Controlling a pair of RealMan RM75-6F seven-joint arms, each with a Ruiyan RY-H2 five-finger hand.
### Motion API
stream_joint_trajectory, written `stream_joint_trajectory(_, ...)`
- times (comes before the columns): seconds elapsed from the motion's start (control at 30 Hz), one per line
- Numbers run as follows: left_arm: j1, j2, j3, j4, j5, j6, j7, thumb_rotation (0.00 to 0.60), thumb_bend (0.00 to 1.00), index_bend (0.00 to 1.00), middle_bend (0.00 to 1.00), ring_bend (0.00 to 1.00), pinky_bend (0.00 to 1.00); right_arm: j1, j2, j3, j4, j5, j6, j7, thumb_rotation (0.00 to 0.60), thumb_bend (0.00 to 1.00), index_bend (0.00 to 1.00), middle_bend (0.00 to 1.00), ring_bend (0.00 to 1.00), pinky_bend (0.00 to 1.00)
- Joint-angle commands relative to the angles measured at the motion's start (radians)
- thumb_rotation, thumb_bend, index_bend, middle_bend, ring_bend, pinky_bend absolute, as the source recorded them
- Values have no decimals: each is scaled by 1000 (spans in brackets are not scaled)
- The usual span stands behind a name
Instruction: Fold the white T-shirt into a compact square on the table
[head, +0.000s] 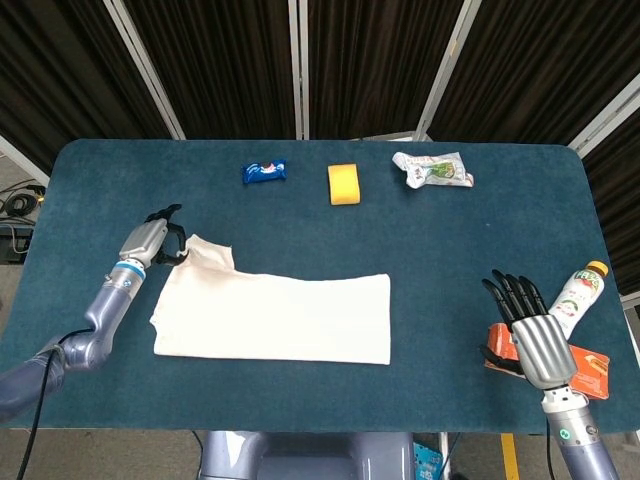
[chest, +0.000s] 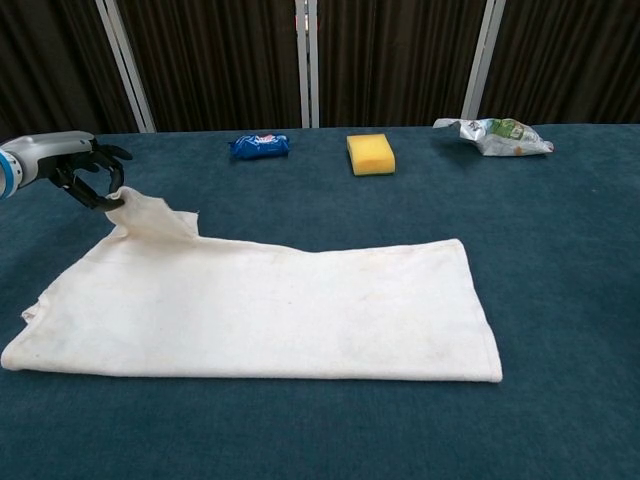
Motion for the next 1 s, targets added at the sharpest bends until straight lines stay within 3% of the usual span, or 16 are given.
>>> stream_joint_trajectory(0.03, -33, -52, -21, 85, -66, -51, 33, 600, 459, 600, 0, 0, 0, 1, -2, 2, 4, 5, -5, 0, 600, 74, 54, 22, 0, 0)
stream_joint_trajectory(0.1, -48, -77, -32, 124, -95, -71, 42, 600, 456, 482, 0, 0, 0, 2, -4, 4, 8, 8, -8, -1, 600, 74, 54, 23, 0, 0)
stream_joint_trajectory(0.17, -64, -99, -40, 154, -113, -89, 50, 600, 386, 238, 0, 0, 0, 2, -5, 5, 12, 13, -13, -1, 600, 74, 54, 23, 0, 0)
stream_joint_trajectory(0.27, -85, -126, -45, 189, -116, -106, 60, 600, 301, 7, 0, 0, 0, 3, -8, 9, 18, 22, -20, -3, 600, 74, 55, 24, 0, 0)
stream_joint_trajectory(0.53, -109, -148, -51, 242, -102, -107, 85, 600, 300, 1, 0, 0, 0, 3, -10, 13, 26, 29, -25, -1, 600, 74, 55, 24, 0, 0)
stream_joint_trajectory(0.7, -114, -154, -54, 269, -106, -128, 89, 600, 307, 166, 0, 0, 0, 4, -12, 13, 29, 31, -28, -2, 600, 74, 55, 24, 0, 0)
stream_joint_trajectory(1.0, -136, -195, -55, 350, -129, -198, 107, 600, 308, 255, 0, 0, 0, 6, -17, 15, 37, 36, -38, -3, 600, 75, 55, 25, 0, 0)
